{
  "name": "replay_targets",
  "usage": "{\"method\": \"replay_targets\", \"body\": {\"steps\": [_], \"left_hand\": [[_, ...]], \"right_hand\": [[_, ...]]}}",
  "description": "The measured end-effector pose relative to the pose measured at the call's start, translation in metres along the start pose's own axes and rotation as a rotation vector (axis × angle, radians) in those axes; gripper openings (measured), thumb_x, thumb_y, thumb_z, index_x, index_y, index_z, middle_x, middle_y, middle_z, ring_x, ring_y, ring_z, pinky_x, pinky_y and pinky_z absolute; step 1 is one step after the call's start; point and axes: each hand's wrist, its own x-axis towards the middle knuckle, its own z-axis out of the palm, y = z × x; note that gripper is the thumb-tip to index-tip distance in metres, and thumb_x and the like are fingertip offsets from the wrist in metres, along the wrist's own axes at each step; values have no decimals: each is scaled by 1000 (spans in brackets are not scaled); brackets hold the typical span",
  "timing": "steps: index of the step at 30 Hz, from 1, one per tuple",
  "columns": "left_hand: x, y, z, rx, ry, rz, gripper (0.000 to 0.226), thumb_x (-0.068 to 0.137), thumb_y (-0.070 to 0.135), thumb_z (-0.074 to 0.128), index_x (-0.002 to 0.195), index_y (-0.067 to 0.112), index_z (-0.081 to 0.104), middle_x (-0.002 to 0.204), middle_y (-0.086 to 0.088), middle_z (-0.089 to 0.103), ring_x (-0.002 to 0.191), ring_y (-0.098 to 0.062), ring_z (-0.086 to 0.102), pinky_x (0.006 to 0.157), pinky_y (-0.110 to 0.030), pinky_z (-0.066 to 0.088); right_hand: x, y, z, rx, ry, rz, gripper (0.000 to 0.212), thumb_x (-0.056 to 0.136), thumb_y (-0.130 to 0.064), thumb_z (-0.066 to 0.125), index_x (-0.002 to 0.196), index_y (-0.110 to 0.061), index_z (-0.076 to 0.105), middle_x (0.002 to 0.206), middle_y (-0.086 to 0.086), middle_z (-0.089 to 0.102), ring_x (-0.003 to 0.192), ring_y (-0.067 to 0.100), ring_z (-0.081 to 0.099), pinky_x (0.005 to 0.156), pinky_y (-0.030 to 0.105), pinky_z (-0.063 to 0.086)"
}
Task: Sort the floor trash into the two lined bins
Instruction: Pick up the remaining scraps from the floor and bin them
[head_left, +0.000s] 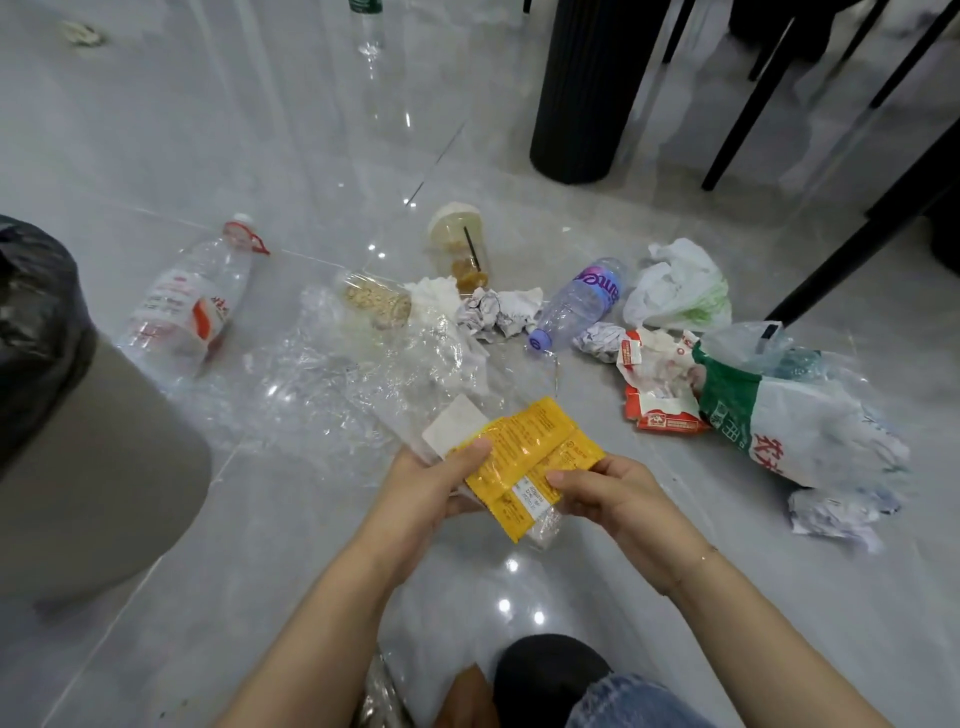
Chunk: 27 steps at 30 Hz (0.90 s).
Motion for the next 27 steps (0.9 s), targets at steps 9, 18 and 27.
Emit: {"method": "replay_targets", "body": {"steps": [9, 18, 27], "left_hand": [[3, -6, 1, 1, -66, -19, 48, 81, -14, 61, 120, 14, 60, 101, -12, 74, 87, -27, 71, 73, -37, 61], [8, -12, 5, 61, -81, 64, 64, 83, -20, 56, 131, 23, 52, 107, -2, 69, 81, -17, 68, 64, -31, 59], [-2, -11, 7, 385, -277, 118, 56, 80, -6, 71, 123, 28, 62, 128, 16, 56, 99, 6, 62, 88, -18, 50]], "right_hand": [[8, 1, 10, 65, 185, 4, 14, 85, -9, 67, 96, -1, 65, 98, 18, 72, 77, 22, 69, 68, 30, 58], [10, 15, 17, 494, 319, 106, 70, 79, 11, 65, 137, -12, 34, 113, 21, 65, 93, 29, 67, 85, 44, 54], [13, 13, 10, 393, 252, 4, 46, 81, 20, 47, 123, 2, 53, 94, 16, 67, 74, 21, 67, 60, 27, 57]]}}
